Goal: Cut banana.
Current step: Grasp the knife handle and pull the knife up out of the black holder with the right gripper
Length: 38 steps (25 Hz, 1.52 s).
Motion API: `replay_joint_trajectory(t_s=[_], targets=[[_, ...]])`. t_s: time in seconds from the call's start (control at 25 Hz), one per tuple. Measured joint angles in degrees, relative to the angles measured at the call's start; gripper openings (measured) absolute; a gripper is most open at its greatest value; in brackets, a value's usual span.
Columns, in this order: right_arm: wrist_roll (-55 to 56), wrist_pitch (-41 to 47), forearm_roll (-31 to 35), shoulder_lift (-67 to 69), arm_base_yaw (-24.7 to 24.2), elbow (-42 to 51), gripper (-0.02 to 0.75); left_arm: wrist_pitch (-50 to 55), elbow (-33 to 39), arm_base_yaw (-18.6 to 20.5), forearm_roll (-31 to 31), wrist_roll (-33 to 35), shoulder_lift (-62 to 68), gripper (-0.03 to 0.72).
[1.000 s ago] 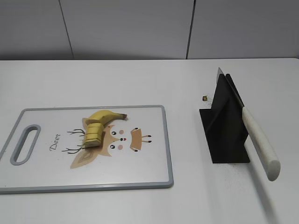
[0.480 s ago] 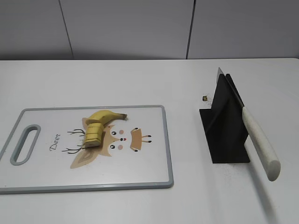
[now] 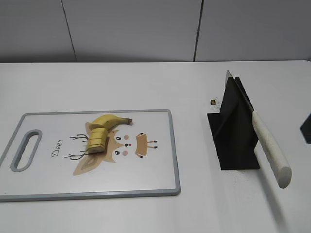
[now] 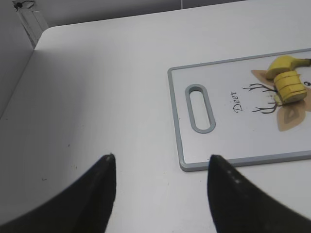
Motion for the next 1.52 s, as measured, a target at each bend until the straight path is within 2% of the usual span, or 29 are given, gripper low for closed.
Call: replay_joint_trajectory(t_s=[0.2, 0.68, 0.96, 1.12, 1.28, 1.52], targets=[[0.27, -0.06, 4.26, 7.54, 0.0, -0.3, 0.572, 0.0, 0.0, 0.0, 0.0, 0.0, 0.0, 0.583], [2.16, -8.18, 3.3, 20.68, 0.0, -0.3, 0.566, 0.0, 0.0, 0.0, 0.0, 0.0, 0.0, 0.583], [4.2, -8.51, 2.96, 26.72, 0.0, -0.3, 0.515, 0.0, 0.0, 0.0, 0.0, 0.0, 0.0, 0.583], [5.35, -8.56, 2.88, 28.02, 0.0, -0.34, 0.416, 0.0, 0.0, 0.0, 0.0, 0.0, 0.0, 0.583], [5.94, -7.26, 3.03, 28.2, 0.0, -0.34, 0.161, 0.0, 0.0, 0.0, 0.0, 0.0, 0.0, 0.583], [7.23, -6.8, 3.36, 28.2, 0.0, -0.34, 0.158, 0.0, 0.0, 0.0, 0.01, 0.0, 0.0, 0.583]])
